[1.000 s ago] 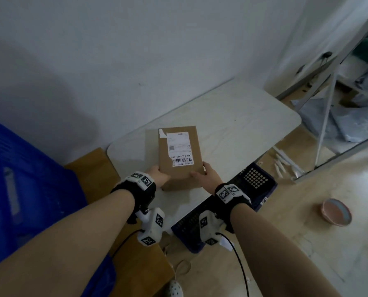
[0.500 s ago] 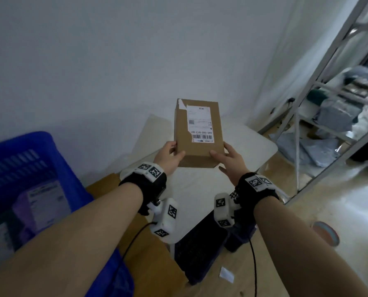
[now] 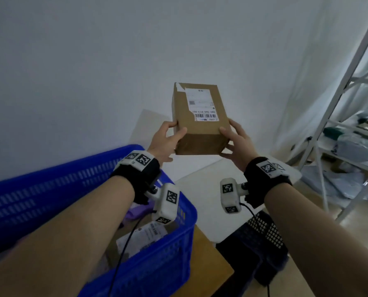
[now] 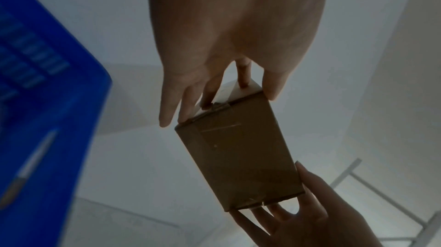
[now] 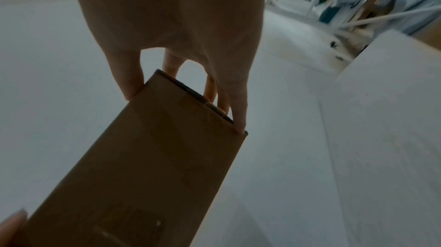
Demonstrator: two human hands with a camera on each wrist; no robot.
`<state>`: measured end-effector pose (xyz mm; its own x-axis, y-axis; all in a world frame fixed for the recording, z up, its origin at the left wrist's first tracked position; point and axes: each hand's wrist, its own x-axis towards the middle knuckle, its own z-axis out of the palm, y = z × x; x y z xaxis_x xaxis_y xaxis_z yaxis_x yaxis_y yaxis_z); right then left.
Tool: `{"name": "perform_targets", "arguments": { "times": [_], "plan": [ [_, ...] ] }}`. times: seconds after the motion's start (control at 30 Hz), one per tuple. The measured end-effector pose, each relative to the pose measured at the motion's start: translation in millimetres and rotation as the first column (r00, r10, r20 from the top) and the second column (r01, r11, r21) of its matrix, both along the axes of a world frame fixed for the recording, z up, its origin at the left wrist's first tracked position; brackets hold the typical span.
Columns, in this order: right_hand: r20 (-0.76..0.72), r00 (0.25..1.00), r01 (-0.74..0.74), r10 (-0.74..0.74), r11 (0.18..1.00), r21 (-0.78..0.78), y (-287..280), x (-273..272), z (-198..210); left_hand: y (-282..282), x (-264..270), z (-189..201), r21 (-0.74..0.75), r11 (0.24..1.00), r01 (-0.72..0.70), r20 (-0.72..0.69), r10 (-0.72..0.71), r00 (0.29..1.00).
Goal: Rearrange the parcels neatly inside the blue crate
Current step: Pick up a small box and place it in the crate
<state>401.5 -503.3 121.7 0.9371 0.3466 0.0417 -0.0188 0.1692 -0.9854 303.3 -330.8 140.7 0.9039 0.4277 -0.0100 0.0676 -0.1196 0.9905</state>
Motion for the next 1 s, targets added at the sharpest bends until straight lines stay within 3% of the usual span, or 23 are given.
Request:
{"name": "perform_targets", "arguments": {
  "times": [0.17, 0.37, 0.53, 0.77, 1.0],
  "plan": [
    [0.044, 0.99, -0.135, 0.135, 0.991, -0.002, 70.0, -71.7, 11.5, 58.6, -93.7, 4.0, -0.011, 0.984, -0.176, -0.005, 0.175, 0.984],
    [0.013, 0.95, -0.311, 0.311, 0.95, 0.008, 152.1, -154.9, 0.3, 119.5, -208.4, -9.5, 0.031, 0.963, -0.268, -0.094, 0.269, 0.958],
    [-0.022, 0.874, -0.485, 0.485, 0.875, -0.007, 210.9, -205.6, -12.3, 151.6, -281.1, -14.8, -0.108, 0.926, -0.361, -0.122, 0.348, 0.93],
    [-0.069, 0.738, -0.675, 0.672, 0.735, -0.065, 274.0, -232.4, -22.3, 202.3, -329.6, -28.7, -0.198, 0.846, -0.495, -0.134, 0.477, 0.869],
    [-0.159, 0.713, -0.699, 0.683, 0.708, -0.099, 332.2, -222.0, -35.7, 238.7, -329.6, -44.6, -0.292, 0.832, -0.471, -0.215, 0.423, 0.88]
  ]
}}
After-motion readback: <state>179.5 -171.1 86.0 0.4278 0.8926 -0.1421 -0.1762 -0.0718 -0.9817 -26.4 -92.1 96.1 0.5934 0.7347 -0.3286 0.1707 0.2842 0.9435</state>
